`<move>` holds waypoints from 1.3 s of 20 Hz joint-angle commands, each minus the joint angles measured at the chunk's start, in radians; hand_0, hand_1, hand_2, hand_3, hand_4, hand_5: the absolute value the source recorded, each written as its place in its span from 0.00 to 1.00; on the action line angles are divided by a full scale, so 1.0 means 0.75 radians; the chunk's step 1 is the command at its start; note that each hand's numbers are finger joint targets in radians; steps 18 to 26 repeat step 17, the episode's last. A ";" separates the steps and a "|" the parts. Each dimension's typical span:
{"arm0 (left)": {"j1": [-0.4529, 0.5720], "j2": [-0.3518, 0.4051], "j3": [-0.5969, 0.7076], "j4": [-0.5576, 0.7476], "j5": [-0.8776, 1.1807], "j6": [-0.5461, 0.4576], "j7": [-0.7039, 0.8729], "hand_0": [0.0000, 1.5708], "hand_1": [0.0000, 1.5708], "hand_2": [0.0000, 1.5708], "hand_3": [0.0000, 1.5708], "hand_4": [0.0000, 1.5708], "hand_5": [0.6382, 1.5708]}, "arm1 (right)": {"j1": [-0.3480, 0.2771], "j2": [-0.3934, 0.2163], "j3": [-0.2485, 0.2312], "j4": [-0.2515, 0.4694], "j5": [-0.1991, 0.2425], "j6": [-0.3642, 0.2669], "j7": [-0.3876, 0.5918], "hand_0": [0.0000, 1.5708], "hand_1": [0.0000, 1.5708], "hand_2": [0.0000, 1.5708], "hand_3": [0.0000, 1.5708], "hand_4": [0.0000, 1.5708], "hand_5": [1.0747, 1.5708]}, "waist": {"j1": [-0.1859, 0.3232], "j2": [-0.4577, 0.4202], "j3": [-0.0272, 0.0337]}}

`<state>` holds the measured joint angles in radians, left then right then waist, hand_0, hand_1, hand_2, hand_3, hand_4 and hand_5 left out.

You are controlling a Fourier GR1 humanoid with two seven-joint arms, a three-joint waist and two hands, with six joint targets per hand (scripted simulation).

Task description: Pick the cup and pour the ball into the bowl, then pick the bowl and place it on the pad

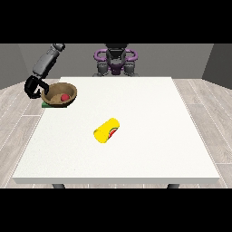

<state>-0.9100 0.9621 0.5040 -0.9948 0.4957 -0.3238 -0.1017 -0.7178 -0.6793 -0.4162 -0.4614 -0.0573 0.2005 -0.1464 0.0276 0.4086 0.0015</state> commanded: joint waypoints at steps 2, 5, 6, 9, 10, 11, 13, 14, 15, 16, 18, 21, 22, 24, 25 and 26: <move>-0.029 0.015 0.006 -0.069 0.013 0.053 0.029 0.00 0.00 0.00 0.00 0.00 0.94 | -0.035 -0.098 -0.075 0.058 -0.010 -0.173 0.023 0.98 0.98 0.97 0.81 0.00 0.99 | -0.012 0.047 0.0011; 0.064 0.034 0.049 -0.047 0.041 -0.010 0.006 0.00 0.00 0.00 0.00 0.00 0.94 | 0.026 -0.108 -0.109 0.095 -0.051 -0.098 -0.024 0.54 0.54 0.51 0.70 0.00 0.94 | 0.020 0.027 -0.0004; 0.008 0.063 0.067 -0.086 0.079 -0.010 0.032 0.00 0.00 0.00 0.00 0.00 0.94 | -0.034 -0.170 -0.128 0.119 -0.059 -0.091 0.005 0.47 0.47 0.44 0.67 0.00 0.93 | 0.034 0.095 0.0008; 0.016 0.048 0.033 -0.127 0.068 0.042 0.079 0.00 0.00 0.00 0.00 0.00 0.94 | -0.040 -0.096 -0.099 0.124 -0.045 -0.122 -0.005 0.44 0.44 0.36 0.65 0.00 0.93 | 0.004 0.046 0.0006; 0.034 0.006 0.024 -0.155 0.058 0.079 0.061 0.00 0.00 0.00 0.00 0.00 0.94 | -0.063 -0.144 -0.097 0.121 -0.042 -0.096 0.012 0.44 0.44 0.36 0.61 0.00 0.92 | 0.000 0.056 0.0005; 0.040 0.038 0.055 -0.105 0.088 0.008 0.039 0.00 0.00 0.00 0.00 0.00 0.94 | -0.058 -0.172 -0.108 0.106 -0.047 -0.093 -0.015 0.40 0.40 0.34 0.52 0.00 0.90 | 0.015 0.082 -0.0001; 0.064 0.022 0.017 -0.080 0.046 0.014 0.029 0.00 0.00 0.00 0.00 0.00 0.94 | -0.115 -0.192 -0.106 0.098 -0.065 -0.067 0.113 0.27 0.27 0.30 0.37 0.00 0.86 | 0.013 0.001 -0.0016; 0.063 0.031 0.033 -0.081 0.059 0.030 0.045 0.00 0.00 0.00 0.00 0.00 0.94 | -0.090 -0.209 -0.112 0.108 -0.073 -0.025 0.097 0.21 0.21 0.25 0.33 0.00 0.84 | -0.019 -0.012 -0.0010; 0.026 0.052 0.020 -0.056 0.050 0.050 0.070 0.00 0.00 0.00 0.00 0.00 0.94 | -0.134 -0.169 -0.096 0.085 -0.072 -0.036 0.108 0.17 0.17 0.24 0.30 0.00 0.82 | -0.034 -0.008 -0.0010; 0.059 0.054 0.042 -0.048 0.073 0.013 0.058 0.00 0.00 0.00 0.00 0.00 0.94 | -0.100 -0.198 -0.114 0.100 -0.085 -0.013 0.097 0.13 0.13 0.19 0.28 0.00 0.81 | -0.021 -0.016 -0.0010; 0.046 0.043 0.015 -0.048 0.057 0.027 0.064 0.00 0.00 0.00 0.00 0.00 0.94 | -0.147 -0.223 -0.104 0.082 -0.082 -0.001 0.143 0.09 0.09 0.18 0.24 0.00 0.79 | -0.034 -0.023 -0.0012; 0.046 0.043 0.015 -0.048 0.057 0.027 0.064 0.00 0.00 0.00 0.00 0.00 0.94 | -0.147 -0.223 -0.104 0.082 -0.082 -0.001 0.143 0.09 0.09 0.18 0.24 0.00 0.79 | -0.034 -0.023 -0.0012; 0.046 0.043 0.015 -0.048 0.057 0.027 0.064 0.00 0.00 0.00 0.00 0.00 0.94 | -0.147 -0.223 -0.104 0.082 -0.082 -0.001 0.143 0.09 0.09 0.18 0.24 0.00 0.79 | -0.034 -0.023 -0.0012; 0.046 0.043 0.015 -0.048 0.057 0.027 0.064 0.00 0.00 0.00 0.00 0.00 0.94 | -0.147 -0.223 -0.104 0.082 -0.082 -0.001 0.143 0.09 0.09 0.18 0.24 0.00 0.79 | -0.034 -0.023 -0.0012; 0.046 0.043 0.015 -0.048 0.057 0.027 0.064 0.00 0.00 0.00 0.00 0.00 0.94 | -0.147 -0.223 -0.104 0.082 -0.082 -0.001 0.143 0.09 0.09 0.18 0.24 0.00 0.79 | -0.034 -0.023 -0.0012; 0.046 0.043 0.015 -0.048 0.057 0.027 0.064 0.00 0.00 0.00 0.00 0.00 0.94 | -0.147 -0.223 -0.104 0.082 -0.082 -0.001 0.143 0.09 0.09 0.18 0.24 0.00 0.79 | -0.034 -0.023 -0.0012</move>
